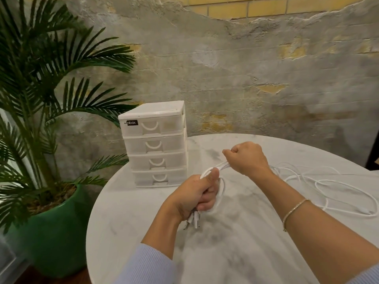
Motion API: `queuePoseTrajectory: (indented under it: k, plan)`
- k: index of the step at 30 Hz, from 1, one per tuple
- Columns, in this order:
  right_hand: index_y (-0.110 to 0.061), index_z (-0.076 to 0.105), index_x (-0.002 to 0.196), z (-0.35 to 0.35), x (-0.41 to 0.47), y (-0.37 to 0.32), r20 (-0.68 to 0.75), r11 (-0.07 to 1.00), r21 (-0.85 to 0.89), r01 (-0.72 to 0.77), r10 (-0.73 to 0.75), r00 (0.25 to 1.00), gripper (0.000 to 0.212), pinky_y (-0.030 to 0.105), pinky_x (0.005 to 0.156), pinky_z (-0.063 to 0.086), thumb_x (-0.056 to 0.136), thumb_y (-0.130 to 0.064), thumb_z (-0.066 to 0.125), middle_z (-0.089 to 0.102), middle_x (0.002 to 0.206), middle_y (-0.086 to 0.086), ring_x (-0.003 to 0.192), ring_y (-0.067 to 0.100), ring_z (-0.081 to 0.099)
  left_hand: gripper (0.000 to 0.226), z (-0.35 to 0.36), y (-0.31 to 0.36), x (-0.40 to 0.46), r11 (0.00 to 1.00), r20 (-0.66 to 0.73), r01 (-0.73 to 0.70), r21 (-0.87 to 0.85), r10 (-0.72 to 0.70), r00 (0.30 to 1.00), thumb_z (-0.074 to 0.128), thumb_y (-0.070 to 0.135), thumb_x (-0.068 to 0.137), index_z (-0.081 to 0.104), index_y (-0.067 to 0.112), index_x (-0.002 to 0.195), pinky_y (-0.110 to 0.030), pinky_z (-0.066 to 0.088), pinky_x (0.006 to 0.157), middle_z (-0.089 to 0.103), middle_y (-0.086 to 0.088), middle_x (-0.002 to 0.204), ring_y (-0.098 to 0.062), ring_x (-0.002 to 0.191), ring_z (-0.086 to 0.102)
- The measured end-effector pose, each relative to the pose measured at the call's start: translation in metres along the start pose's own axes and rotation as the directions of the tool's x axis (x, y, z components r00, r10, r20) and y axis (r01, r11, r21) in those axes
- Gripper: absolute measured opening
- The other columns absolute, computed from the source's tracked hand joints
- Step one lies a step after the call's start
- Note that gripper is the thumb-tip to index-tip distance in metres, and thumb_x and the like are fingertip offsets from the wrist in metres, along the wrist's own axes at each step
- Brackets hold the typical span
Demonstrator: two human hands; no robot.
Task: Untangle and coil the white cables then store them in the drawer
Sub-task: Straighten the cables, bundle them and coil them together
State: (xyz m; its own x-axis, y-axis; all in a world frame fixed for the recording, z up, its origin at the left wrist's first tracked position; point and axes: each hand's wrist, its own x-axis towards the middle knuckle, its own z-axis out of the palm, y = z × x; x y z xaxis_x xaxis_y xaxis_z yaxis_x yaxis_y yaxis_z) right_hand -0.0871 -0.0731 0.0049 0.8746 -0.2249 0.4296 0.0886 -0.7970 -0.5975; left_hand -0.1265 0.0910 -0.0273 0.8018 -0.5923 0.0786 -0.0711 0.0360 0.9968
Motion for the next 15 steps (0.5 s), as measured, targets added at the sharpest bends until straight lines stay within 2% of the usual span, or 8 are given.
queuePoseTrajectory:
  k: [2,4,7,8,10,11,13,15]
  plan:
    - [-0.011,0.041,0.039,0.005,-0.005,0.004,0.021,0.998,0.057,0.031,-0.032,0.999,0.058,0.031,0.060,0.041,0.091,-0.036,0.050,0.046,0.047,0.004,0.059,0.025,0.050,0.064,-0.001,0.000,0.001,0.995,0.004,-0.042,-0.087,0.043,0.999,0.068,0.079,0.046,0.037,0.023,0.048,-0.013,0.023,0.033,0.023,0.011,0.035,-0.004,0.028,0.024]
    - [-0.012,0.042,0.040,0.013,-0.015,0.012,0.074,0.997,0.061,0.054,-0.059,0.996,0.067,0.035,0.070,0.042,0.096,-0.047,0.037,0.050,0.050,0.005,0.066,0.028,0.051,0.061,-0.004,0.000,0.004,0.959,-0.028,-0.087,-0.271,0.083,0.996,0.077,0.073,0.040,0.042,0.024,0.045,-0.013,0.024,0.030,0.025,0.011,0.031,-0.003,0.024,0.026]
    - [-0.008,0.043,0.046,0.023,-0.032,0.029,0.190,0.998,0.023,0.060,-0.063,0.980,0.072,0.035,0.074,0.042,0.097,-0.054,0.024,0.052,0.054,0.006,0.068,0.028,0.052,0.053,-0.013,0.001,0.009,0.793,-0.104,-0.215,-0.570,0.190,0.976,0.088,0.054,0.043,0.049,0.018,0.046,-0.012,0.023,0.027,0.031,0.009,0.027,-0.002,0.022,0.030]
    - [-0.008,0.046,0.049,0.023,-0.036,0.032,0.220,0.997,0.050,0.061,-0.071,0.973,0.070,0.032,0.072,0.042,0.096,-0.054,0.023,0.053,0.054,0.005,0.067,0.025,0.053,0.051,-0.016,0.001,0.010,0.747,-0.115,-0.242,-0.619,0.219,0.969,0.089,0.050,0.045,0.051,0.017,0.047,-0.012,0.023,0.028,0.032,0.008,0.026,-0.003,0.022,0.032]
    - [-0.012,0.049,0.054,0.018,-0.040,0.032,0.261,0.993,0.087,0.082,-0.102,0.960,0.063,0.013,0.062,0.036,0.098,-0.050,0.024,0.052,0.056,-0.004,0.062,0.012,0.050,0.046,-0.020,-0.003,0.012,0.656,-0.099,-0.253,-0.711,0.263,0.960,0.089,0.044,0.051,0.053,0.015,0.049,-0.014,0.024,0.030,0.036,0.006,0.027,-0.003,0.023,0.034]
    - [-0.017,0.050,0.056,0.015,-0.041,0.030,0.280,0.991,0.078,0.112,-0.129,0.951,0.058,0.009,0.060,0.033,0.098,-0.048,0.024,0.052,0.058,-0.009,0.062,0.009,0.048,0.043,-0.022,-0.005,0.012,0.604,-0.080,-0.243,-0.759,0.284,0.956,0.087,0.041,0.055,0.054,0.014,0.051,-0.014,0.026,0.032,0.039,0.005,0.028,-0.004,0.024,0.035]
    - [-0.027,0.047,0.062,0.013,-0.046,0.023,0.354,0.982,0.045,0.184,-0.188,0.916,0.048,0.014,0.063,0.032,0.099,-0.046,0.024,0.050,0.062,-0.013,0.068,0.011,0.046,0.039,-0.025,-0.008,0.013,0.505,-0.060,-0.220,-0.835,0.315,0.947,0.082,0.038,0.065,0.056,0.011,0.054,-0.016,0.031,0.034,0.044,0.002,0.031,-0.007,0.028,0.040]
    - [-0.030,0.046,0.065,0.013,-0.050,0.019,0.449,0.980,0.021,0.199,-0.187,0.874,0.044,0.025,0.070,0.032,0.099,-0.047,0.025,0.048,0.063,-0.014,0.069,0.009,0.045,0.040,-0.025,-0.006,0.012,0.420,-0.101,-0.206,-0.884,0.259,0.961,0.076,0.039,0.069,0.055,0.009,0.053,-0.016,0.038,0.035,0.043,0.000,0.031,-0.009,0.029,0.045]
